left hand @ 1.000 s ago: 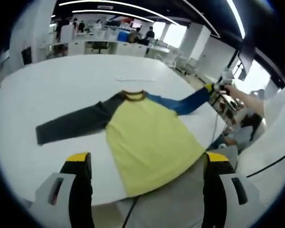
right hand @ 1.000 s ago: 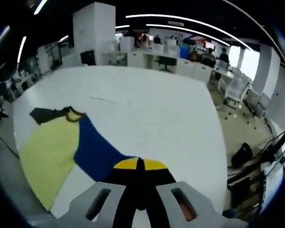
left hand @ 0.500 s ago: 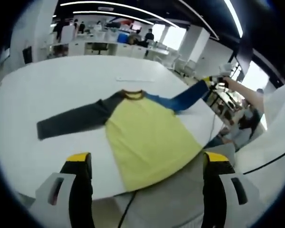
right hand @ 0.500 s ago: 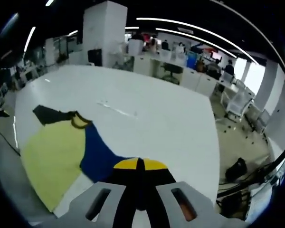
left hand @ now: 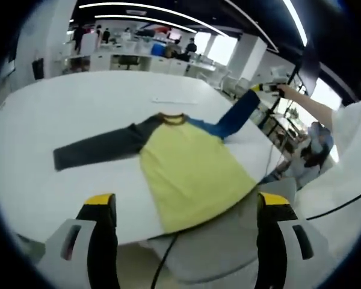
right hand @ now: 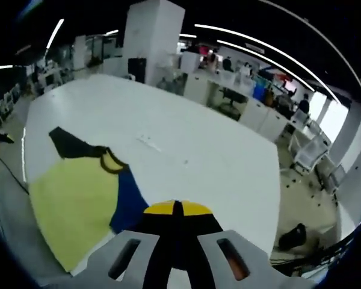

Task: Fold the garment on the visible template until the final outline fits inside the template.

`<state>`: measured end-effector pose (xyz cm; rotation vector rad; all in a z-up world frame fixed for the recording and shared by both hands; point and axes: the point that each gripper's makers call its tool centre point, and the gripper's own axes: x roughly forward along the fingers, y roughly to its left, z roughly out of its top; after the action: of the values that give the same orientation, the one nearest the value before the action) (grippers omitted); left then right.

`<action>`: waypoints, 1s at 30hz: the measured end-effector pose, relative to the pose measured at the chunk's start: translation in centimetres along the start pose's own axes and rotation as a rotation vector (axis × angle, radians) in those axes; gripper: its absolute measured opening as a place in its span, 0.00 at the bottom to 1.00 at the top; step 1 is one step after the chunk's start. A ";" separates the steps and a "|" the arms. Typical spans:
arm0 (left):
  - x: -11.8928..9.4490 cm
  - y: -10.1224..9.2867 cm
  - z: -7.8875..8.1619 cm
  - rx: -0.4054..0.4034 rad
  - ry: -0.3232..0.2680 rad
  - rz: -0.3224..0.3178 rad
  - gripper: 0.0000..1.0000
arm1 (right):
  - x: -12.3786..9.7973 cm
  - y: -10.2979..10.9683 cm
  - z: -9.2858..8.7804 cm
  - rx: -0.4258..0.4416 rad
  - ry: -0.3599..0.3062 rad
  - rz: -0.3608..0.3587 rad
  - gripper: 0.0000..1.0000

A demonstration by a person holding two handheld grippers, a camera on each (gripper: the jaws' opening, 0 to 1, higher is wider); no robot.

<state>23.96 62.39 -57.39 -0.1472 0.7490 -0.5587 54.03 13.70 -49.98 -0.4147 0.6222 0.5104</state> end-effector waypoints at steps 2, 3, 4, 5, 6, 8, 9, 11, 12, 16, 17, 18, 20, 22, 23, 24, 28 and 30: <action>-0.1 0.1 -0.1 -0.002 -0.002 0.000 0.94 | 0.3 0.6 0.9 -0.011 -0.004 0.015 0.02; -0.2 0.1 -0.2 -0.003 -0.001 0.001 0.94 | 0.5 1.2 1.4 -0.012 -0.007 0.027 0.02; -0.2 0.2 -0.2 -0.004 -0.001 0.001 0.94 | 0.6 1.7 1.7 -0.012 -0.012 0.042 0.02; -0.2 0.3 -0.3 -0.005 -0.002 0.001 0.94 | 0.8 2.2 2.1 -0.008 -0.014 0.056 0.02; -0.2 0.3 -0.3 -0.006 -0.002 0.000 0.94 | 0.9 2.4 2.1 -0.008 -0.014 0.060 0.02; -0.3 0.4 -0.4 -0.009 -0.004 -0.003 0.94 | 1.0 3.9 2.8 -0.016 -0.019 0.088 0.02; -0.3 0.5 -0.4 -0.009 -0.003 -0.003 0.94 | 1.0 4.1 2.9 -0.019 -0.021 0.095 0.02; -0.3 0.6 -0.4 -0.010 -0.005 -0.005 0.94 | 1.3 5.1 3.6 -0.019 -0.025 0.119 0.02; -0.3 0.6 -0.4 -0.010 -0.005 -0.006 0.93 | 1.3 5.5 4.0 -0.018 -0.028 0.129 0.02; -0.3 0.8 -0.4 -0.010 -0.007 -0.011 0.93 | 1.8 7.6 5.4 0.044 -0.042 0.180 0.02; -0.3 0.8 -0.4 -0.010 -0.008 -0.013 0.93 | 1.9 7.7 5.5 0.048 -0.043 0.182 0.02; -0.4 0.9 -0.4 -0.010 -0.009 -0.014 0.93 | 2.0 8.2 5.9 0.055 -0.042 0.187 0.02; -0.4 1.1 -0.4 -0.011 -0.010 -0.016 0.93 | 2.3 9.0 6.4 0.061 -0.044 0.202 0.02; -0.6 1.5 -0.6 -0.013 -0.010 -0.015 0.93 | 2.9 10.1 7.0 0.061 -0.045 0.224 0.02; -0.7 1.6 -0.6 -0.014 -0.011 -0.015 0.93 | 3.1 10.5 7.3 0.057 -0.045 0.231 0.02; -0.8 1.7 -0.6 -0.016 -0.013 -0.015 0.93 | 3.2 11.1 7.5 0.054 -0.044 0.239 0.02; -1.0 2.2 -0.8 -0.021 -0.015 -0.012 0.93 | 4.2 14.0 8.7 0.048 -0.043 0.279 0.02; -1.1 2.5 -0.8 -0.024 -0.018 -0.014 0.93 | 4.7 15.5 9.1 0.039 -0.036 0.296 0.02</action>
<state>23.84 65.12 -58.10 -0.1790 0.7379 -0.5609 52.58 32.19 -49.53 -0.2762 0.6616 0.7848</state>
